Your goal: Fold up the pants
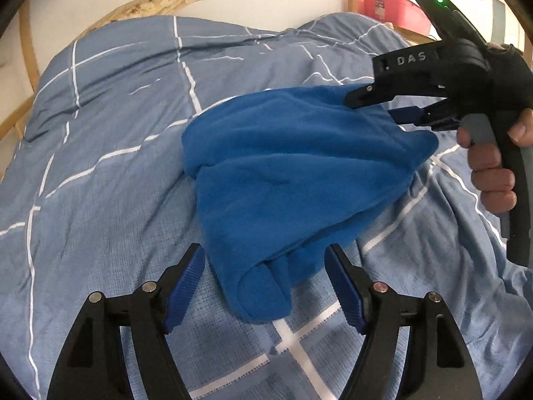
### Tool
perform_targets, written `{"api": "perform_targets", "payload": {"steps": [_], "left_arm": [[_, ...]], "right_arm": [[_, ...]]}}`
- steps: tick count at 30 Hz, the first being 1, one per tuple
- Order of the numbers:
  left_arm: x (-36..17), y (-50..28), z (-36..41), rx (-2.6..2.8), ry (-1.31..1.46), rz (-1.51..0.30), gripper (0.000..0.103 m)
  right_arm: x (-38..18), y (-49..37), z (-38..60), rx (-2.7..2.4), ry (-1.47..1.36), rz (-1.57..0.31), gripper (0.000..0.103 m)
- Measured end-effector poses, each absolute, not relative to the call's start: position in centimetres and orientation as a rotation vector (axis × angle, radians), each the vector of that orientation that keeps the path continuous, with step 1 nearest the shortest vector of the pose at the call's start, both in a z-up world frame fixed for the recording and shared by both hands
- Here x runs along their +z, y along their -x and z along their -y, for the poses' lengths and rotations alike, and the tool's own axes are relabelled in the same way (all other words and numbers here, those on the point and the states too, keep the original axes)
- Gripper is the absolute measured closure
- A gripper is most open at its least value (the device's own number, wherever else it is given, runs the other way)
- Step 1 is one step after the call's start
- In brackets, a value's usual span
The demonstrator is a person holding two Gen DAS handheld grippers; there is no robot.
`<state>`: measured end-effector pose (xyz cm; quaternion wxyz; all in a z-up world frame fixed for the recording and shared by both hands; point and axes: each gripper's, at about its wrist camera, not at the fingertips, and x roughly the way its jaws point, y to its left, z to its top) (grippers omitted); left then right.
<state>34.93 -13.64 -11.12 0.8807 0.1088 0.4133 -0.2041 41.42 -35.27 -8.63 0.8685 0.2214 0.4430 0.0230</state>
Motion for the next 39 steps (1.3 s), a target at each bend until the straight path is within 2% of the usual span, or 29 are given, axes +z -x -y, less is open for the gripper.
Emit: {"api": "perform_targets", "payload": {"steps": [1, 7, 13, 17, 18, 20, 21, 22, 29, 30, 31, 39], "left_arm": [[-11.2, -35.0, 13.6, -0.425, -0.222, -0.865, 0.030], [-12.0, -35.7, 13.3, -0.428, -0.185, -0.886, 0.030], [-12.0, -34.9, 14.4, -0.438, -0.217, -0.859, 0.030], [-12.2, -34.9, 14.5, -0.433, -0.224, -0.863, 0.030], [-12.1, -35.1, 14.2, -0.431, -0.209, -0.869, 0.030], [-12.1, -35.3, 13.9, -0.424, -0.192, -0.874, 0.030], [-12.1, -35.4, 13.8, -0.418, -0.188, -0.873, 0.030], [-12.1, -35.4, 13.7, -0.415, -0.187, -0.871, 0.030], [-11.9, -35.0, 14.2, -0.394, -0.227, -0.829, 0.030], [-11.9, -35.0, 14.2, -0.394, -0.222, -0.825, 0.030], [-12.0, -35.0, 14.1, -0.398, -0.214, -0.829, 0.030], [-12.0, -34.4, 15.1, -0.426, -0.203, -0.807, 0.030]], "right_arm": [[-8.6, -41.6, 35.3, 0.050, -0.467, -0.931, 0.064], [-6.5, -41.6, 34.1, 0.050, -0.304, -0.913, 0.092], [-4.8, -42.4, 34.0, 0.007, -0.223, -0.874, 0.093], [-5.9, -43.3, 34.2, -0.037, -0.248, -0.915, 0.090], [-6.4, -43.2, 34.4, -0.036, -0.261, -0.929, 0.085], [-6.9, -42.6, 34.9, -0.020, -0.299, -0.928, 0.068], [-7.0, -42.3, 35.2, -0.013, -0.320, -0.933, 0.053], [-7.2, -42.1, 35.4, -0.013, -0.348, -0.947, 0.050], [-9.5, -42.4, 35.2, 0.062, -0.465, -1.018, 0.051], [-9.8, -42.5, 35.3, 0.072, -0.476, -1.023, 0.060], [-10.1, -42.6, 35.3, 0.090, -0.488, -1.029, 0.063], [-6.8, -41.8, 34.9, 0.081, -0.327, -0.925, 0.084]]}}
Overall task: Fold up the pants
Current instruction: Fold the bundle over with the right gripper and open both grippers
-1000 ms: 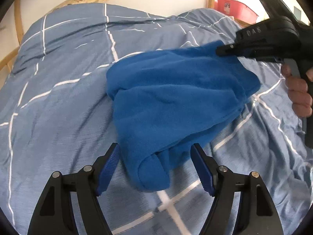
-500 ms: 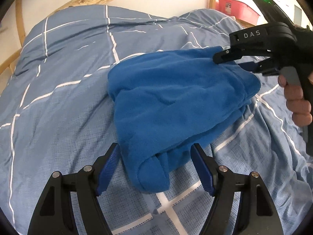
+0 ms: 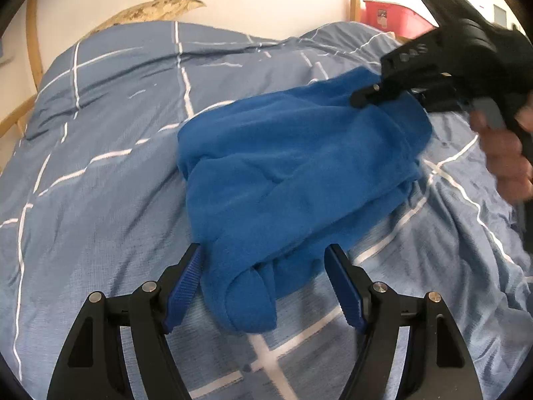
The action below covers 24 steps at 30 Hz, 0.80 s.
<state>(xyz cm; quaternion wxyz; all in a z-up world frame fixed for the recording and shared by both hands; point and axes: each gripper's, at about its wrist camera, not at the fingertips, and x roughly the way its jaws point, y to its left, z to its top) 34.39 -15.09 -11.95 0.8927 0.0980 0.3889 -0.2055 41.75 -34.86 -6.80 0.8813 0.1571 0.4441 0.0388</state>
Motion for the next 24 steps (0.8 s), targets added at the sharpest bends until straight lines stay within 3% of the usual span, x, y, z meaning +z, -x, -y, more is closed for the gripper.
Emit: {"api": "perform_targets", "payload": {"steps": [9, 11, 13, 16, 18, 24], "left_arm": [[-12.2, -34.2, 15.8, -0.426, -0.241, -0.822, 0.029], [-12.2, -34.4, 15.7, -0.425, -0.243, -0.839, 0.029], [-11.7, -34.5, 15.2, -0.432, -0.220, -0.869, 0.029], [-9.6, -33.9, 14.1, -0.469, -0.153, -0.847, 0.029], [-8.0, -33.2, 13.3, -0.450, -0.148, -0.793, 0.021], [-5.5, -33.4, 10.7, -0.321, -0.144, -0.694, 0.017]], "right_arm": [[-8.5, -42.9, 36.6, 0.030, -0.309, -0.970, 0.083], [-9.0, -42.6, 37.1, 0.014, -0.337, -0.974, 0.074], [-9.1, -41.9, 37.2, -0.024, -0.326, -0.963, 0.052], [-9.0, -40.6, 37.6, -0.043, -0.337, -0.949, 0.041], [-9.0, -39.9, 37.9, -0.061, -0.353, -0.949, 0.033], [-7.3, -38.0, 36.9, -0.115, -0.293, -0.898, 0.032]]}}
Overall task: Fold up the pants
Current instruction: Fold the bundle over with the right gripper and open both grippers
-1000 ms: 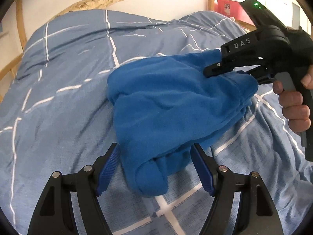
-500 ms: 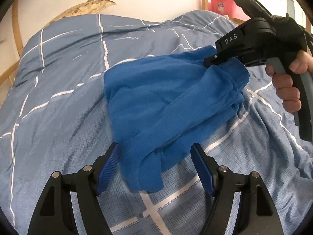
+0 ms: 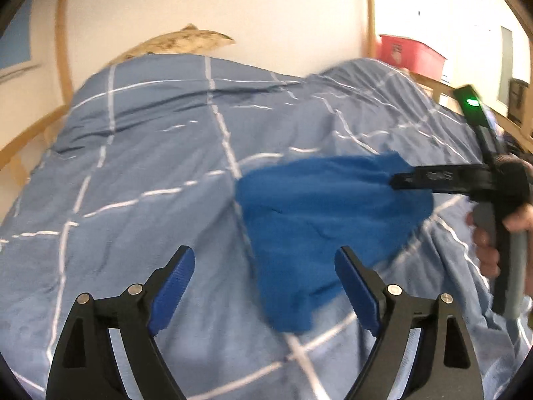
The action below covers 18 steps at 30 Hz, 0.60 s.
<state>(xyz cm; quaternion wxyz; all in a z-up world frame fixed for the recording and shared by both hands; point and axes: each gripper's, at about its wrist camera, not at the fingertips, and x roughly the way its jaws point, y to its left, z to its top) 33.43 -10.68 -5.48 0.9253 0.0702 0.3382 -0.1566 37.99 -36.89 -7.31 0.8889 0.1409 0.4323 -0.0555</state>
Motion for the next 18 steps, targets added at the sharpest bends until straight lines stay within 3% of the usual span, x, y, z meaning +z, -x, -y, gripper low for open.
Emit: {"api": "perform_targets", "payload": {"steps": [4, 10, 18], "left_arm": [[-4.0, -34.8, 8.9, -0.284, -0.094, -0.720, 0.017], [-2.4, -38.5, 8.2, -0.333, -0.112, -0.750, 0.017], [-6.7, -39.6, 8.0, -0.382, -0.056, -0.900, 0.017]], "right_arm": [[-4.3, -36.7, 35.5, -0.170, -0.212, -0.794, 0.019], [-3.1, -36.0, 35.5, -0.183, -0.218, -0.778, 0.019], [-5.2, -33.0, 35.2, -0.256, -0.368, -0.738, 0.019]]}}
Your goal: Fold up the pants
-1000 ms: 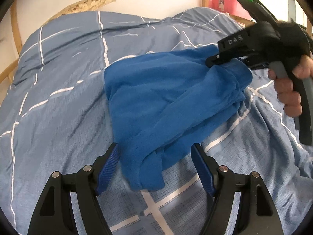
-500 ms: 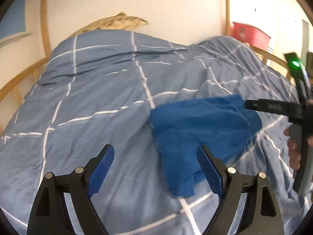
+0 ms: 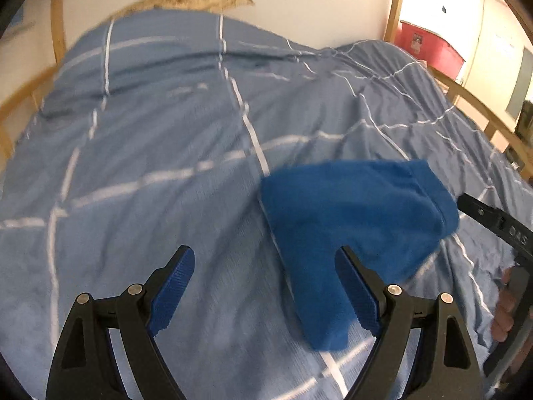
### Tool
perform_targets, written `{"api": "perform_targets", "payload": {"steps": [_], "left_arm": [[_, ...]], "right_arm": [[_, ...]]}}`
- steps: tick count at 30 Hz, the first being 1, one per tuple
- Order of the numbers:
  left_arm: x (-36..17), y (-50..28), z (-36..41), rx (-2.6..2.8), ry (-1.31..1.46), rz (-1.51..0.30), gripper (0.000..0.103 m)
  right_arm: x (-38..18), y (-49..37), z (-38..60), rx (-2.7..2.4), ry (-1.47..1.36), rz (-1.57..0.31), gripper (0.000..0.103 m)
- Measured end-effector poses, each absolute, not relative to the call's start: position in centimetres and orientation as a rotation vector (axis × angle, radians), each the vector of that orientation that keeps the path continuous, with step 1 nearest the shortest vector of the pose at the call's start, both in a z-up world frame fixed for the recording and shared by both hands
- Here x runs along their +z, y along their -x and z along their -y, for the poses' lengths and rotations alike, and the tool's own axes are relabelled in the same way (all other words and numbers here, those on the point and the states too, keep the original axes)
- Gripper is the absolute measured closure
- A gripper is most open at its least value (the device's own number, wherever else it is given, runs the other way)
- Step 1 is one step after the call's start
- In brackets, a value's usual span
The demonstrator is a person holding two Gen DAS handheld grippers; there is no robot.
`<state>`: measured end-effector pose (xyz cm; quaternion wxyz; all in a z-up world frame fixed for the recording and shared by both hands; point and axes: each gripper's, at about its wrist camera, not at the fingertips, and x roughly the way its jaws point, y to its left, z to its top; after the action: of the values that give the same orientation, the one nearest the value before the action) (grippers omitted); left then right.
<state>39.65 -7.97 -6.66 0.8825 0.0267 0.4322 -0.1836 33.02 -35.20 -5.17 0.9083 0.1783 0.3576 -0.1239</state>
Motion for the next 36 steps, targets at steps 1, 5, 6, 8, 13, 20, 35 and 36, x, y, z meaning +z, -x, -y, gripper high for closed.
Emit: {"api": "perform_targets", "payload": {"steps": [1, 5, 6, 8, 13, 20, 35, 36], "left_arm": [[-7.2, -39.0, 8.0, -0.393, -0.057, -0.908, 0.018], [-8.6, -34.8, 8.3, -0.476, -0.145, -0.841, 0.024], [-8.7, -34.1, 8.6, -0.493, -0.174, -0.822, 0.026], [-9.2, -32.8, 9.2, -0.530, -0.211, -0.779, 0.033], [-10.5, -32.6, 10.3, -0.566, -0.166, -0.744, 0.056], [-12.2, -32.8, 10.5, -0.528, -0.116, -0.736, 0.073], [-13.1, -32.5, 9.0, -0.467, 0.040, -0.736, 0.086], [-13.0, -32.4, 9.1, -0.464, 0.037, -0.735, 0.086]], "right_arm": [[-5.3, -33.0, 34.9, -0.242, -0.358, -0.736, 0.019], [-4.3, -33.5, 33.7, -0.190, -0.257, -0.723, 0.019], [-3.9, -34.0, 33.2, -0.169, -0.219, -0.730, 0.019], [-3.3, -34.8, 32.3, -0.131, -0.165, -0.744, 0.019], [-2.3, -37.4, 28.3, 0.025, 0.038, -0.783, 0.020], [-1.7, -43.3, 21.9, 0.266, 0.266, -0.879, 0.028], [-7.3, -50.7, 12.1, 0.344, 0.627, -1.150, 0.051], [-7.7, -50.9, 12.0, 0.342, 0.636, -1.162, 0.051]]}}
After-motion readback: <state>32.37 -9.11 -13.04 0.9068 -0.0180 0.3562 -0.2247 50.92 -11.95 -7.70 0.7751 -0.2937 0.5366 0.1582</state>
